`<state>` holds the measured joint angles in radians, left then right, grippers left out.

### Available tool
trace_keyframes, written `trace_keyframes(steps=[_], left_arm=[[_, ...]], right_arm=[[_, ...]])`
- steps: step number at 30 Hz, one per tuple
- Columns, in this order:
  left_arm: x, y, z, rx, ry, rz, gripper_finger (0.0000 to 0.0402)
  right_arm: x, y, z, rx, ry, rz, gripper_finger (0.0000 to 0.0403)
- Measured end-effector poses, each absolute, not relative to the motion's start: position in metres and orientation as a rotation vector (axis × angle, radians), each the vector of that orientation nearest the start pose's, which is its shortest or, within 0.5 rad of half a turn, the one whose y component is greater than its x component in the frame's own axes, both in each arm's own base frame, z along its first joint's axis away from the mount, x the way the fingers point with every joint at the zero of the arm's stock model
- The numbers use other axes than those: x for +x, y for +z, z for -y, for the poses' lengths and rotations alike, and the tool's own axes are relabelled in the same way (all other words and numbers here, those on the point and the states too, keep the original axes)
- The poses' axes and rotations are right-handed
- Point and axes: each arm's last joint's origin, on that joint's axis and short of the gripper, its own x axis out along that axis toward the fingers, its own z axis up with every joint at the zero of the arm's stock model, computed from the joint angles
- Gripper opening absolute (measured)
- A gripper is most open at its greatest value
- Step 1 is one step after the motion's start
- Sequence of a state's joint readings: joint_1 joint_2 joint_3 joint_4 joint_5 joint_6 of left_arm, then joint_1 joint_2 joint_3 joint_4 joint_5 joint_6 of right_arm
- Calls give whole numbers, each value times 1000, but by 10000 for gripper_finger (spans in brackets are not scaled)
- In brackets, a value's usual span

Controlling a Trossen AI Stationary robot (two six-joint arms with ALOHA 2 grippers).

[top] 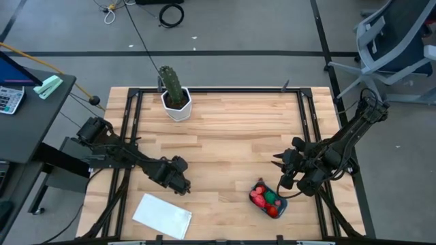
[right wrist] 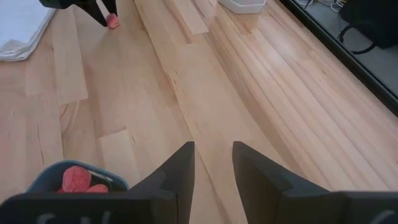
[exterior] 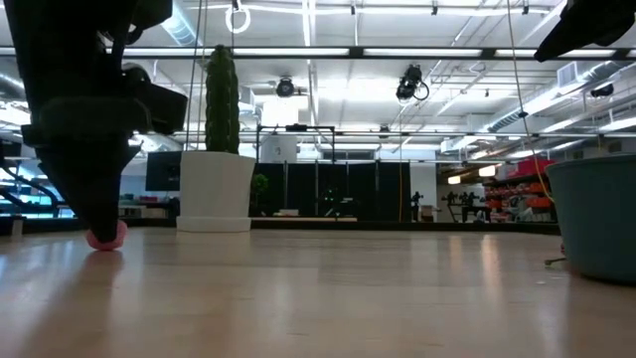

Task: Pick and placing Produce into tupperware
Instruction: Put the peach into the bin

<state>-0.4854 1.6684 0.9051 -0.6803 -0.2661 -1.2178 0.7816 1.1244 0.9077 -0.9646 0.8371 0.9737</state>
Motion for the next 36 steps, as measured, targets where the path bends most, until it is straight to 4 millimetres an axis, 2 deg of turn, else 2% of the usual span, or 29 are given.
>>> trace_keyframes(steps=[6, 11, 17, 22, 26, 30, 33, 36], left_arm=[[256, 147, 124, -507, 595, -1100, 91], [282, 157, 128, -533, 442, -883, 50], [321, 190, 124, -542, 210, -478, 51], [339, 220, 113, -497, 91, -191, 53], [343, 226, 105, -486, 69, -131, 51], [353, 218, 104, -484, 77, -135, 54], [378, 218, 113, -467, 30, -128, 54], [412, 216, 125, -401, -47, -125, 52]], right_arm=[[151, 267, -119, 66, -411, -675, 116], [151, 267, -119, 66, -411, -675, 116], [151, 267, -119, 60, -420, -662, 116], [151, 268, -118, 42, -449, -621, 116], [152, 269, -118, 33, -465, -598, 116], [152, 269, -117, 25, -478, -579, 116], [152, 270, -117, 16, -493, -557, 116], [152, 271, -116, 7, -507, -535, 116]])
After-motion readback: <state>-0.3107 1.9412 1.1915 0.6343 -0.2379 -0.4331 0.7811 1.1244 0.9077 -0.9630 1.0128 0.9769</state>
